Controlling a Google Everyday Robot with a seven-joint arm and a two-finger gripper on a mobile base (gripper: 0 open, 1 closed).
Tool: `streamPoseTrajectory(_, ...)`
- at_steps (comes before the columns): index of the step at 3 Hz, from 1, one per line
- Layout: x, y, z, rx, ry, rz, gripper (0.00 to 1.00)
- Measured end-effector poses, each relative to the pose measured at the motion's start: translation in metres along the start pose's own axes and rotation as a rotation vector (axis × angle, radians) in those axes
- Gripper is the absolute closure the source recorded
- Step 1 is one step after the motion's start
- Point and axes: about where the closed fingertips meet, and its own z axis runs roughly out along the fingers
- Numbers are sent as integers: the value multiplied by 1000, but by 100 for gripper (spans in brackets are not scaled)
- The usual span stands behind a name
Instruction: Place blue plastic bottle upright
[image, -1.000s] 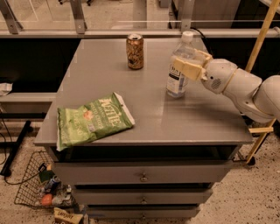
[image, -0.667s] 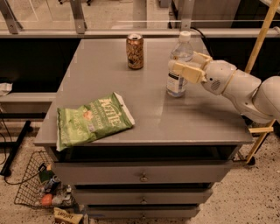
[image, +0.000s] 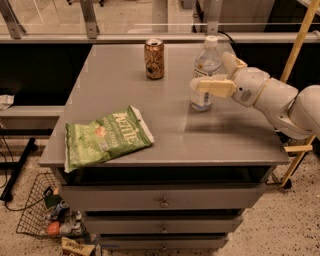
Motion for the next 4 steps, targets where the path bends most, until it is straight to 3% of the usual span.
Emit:
streamPoseTrajectory(2,-48,-21,-41,-10,228,-190,0)
streamPoseTrajectory(3,-71,-47,-86,32,326,-241,0)
streamPoseTrajectory(4,-79,-71,-132,77,398,-230,0)
